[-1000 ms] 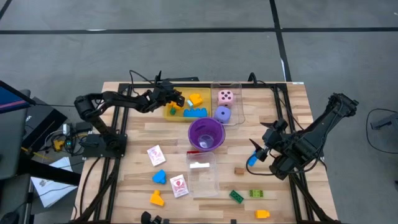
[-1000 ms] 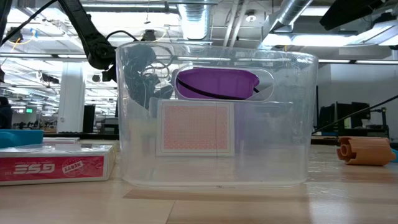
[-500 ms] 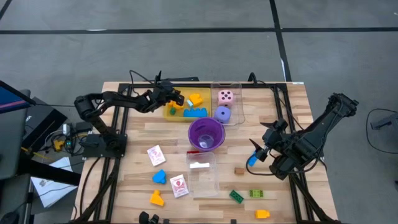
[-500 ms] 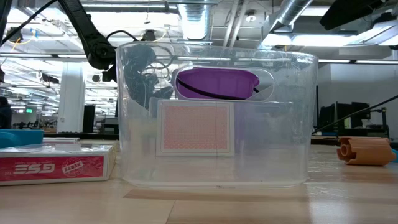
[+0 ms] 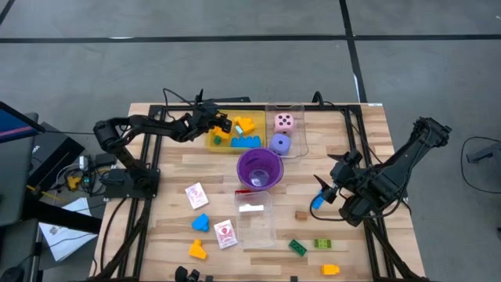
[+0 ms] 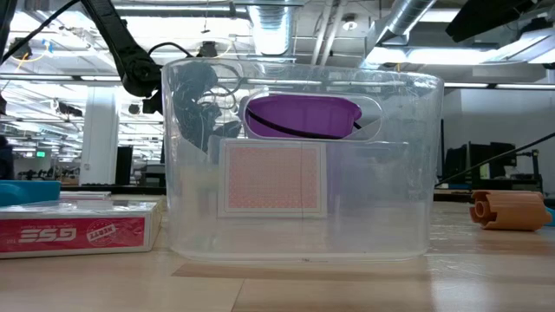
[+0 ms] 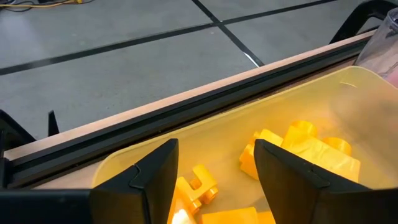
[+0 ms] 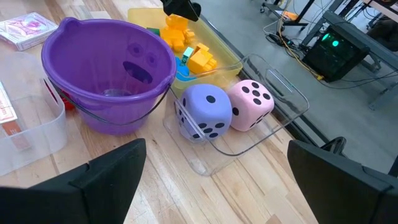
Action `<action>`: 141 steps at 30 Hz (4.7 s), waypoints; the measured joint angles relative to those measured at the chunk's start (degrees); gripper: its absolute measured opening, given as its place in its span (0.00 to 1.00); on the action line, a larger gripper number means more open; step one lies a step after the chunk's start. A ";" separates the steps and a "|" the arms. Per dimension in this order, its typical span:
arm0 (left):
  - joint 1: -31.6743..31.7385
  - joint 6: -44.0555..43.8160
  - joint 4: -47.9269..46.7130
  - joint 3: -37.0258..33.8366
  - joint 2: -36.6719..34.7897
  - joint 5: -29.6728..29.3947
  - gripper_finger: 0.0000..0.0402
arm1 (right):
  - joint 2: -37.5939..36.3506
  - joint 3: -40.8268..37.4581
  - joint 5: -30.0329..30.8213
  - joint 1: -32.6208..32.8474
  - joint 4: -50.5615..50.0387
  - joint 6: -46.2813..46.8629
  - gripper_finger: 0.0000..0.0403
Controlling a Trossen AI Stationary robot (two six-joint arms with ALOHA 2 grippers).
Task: Pick & Place Toys
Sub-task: Put the blue game piece into the yellow bin
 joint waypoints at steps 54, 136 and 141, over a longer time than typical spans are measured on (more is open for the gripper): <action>-13.09 22.70 -18.91 0.00 -15.99 32.73 0.52 | -0.02 0.00 0.00 0.70 -0.37 0.00 0.95; -31.76 18.03 31.48 -17.94 -28.41 33.54 0.52 | 20.06 -14.64 -48.24 -13.89 25.21 57.84 0.95; -31.74 18.03 31.50 -17.94 -28.41 33.53 0.52 | 23.06 -14.64 -49.11 -13.60 26.76 59.14 0.95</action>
